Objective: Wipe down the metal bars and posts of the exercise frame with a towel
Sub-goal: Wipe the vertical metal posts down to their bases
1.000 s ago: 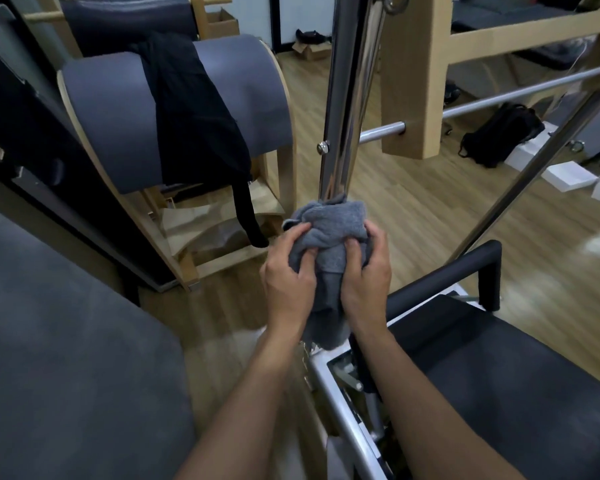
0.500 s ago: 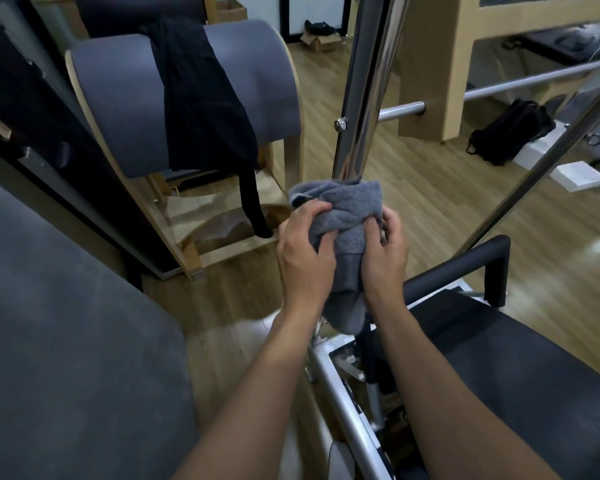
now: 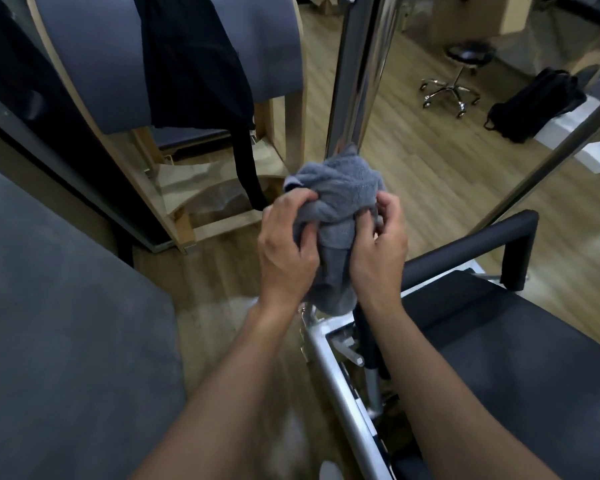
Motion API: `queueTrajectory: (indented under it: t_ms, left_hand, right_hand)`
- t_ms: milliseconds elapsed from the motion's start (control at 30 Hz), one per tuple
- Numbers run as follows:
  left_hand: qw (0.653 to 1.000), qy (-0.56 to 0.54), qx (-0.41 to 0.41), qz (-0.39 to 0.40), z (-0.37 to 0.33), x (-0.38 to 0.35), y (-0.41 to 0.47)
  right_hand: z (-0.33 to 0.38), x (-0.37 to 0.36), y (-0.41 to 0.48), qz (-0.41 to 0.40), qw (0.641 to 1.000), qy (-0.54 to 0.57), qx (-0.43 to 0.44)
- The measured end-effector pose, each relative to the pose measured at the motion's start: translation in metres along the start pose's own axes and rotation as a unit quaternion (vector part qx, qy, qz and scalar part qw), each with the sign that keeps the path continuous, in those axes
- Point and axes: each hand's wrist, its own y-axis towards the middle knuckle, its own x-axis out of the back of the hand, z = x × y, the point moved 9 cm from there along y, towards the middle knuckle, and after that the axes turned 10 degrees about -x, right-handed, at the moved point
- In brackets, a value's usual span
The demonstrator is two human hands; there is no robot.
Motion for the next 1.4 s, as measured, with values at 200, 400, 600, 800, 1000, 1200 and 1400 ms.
queueTrajectory:
  t_ms: [200,400,600,800,1000,1200,1400]
  left_hand:
    - [0.998,-0.052,0.015,-0.013,0.003,0.001,-0.026]
    - [0.992,-0.09,0.068,0.061,0.044,-0.007,-0.074]
    - [0.993,-0.107,0.033,0.023,0.068,-0.018,-0.01]
    - [0.974,-0.164,0.112,0.11,0.121,-0.053,-0.037]
    - [0.973,-0.202,0.083,0.079,0.108,-0.038,-0.02]
    - [0.942,-0.254,0.157,0.152,0.151,-0.076,-0.027]
    - [0.96,-0.141,0.172,0.171,0.171,-0.074,-0.067]
  right_hand:
    - [-0.01,0.005,-0.023,-0.052,0.998,-0.011,0.032]
    - [-0.047,0.009,-0.06,-0.048,0.994,-0.077,0.056]
    - [-0.046,-0.022,-0.032,-0.111,0.991,-0.021,0.073]
    - [-0.095,-0.044,-0.043,-0.155,0.987,-0.003,0.028]
    - [-0.058,-0.029,-0.045,-0.226,0.969,0.037,0.09]
    - [-0.094,-0.056,-0.048,-0.235,0.963,-0.073,0.11]
    - [-0.138,-0.053,-0.054,-0.207,0.977,-0.043,-0.006]
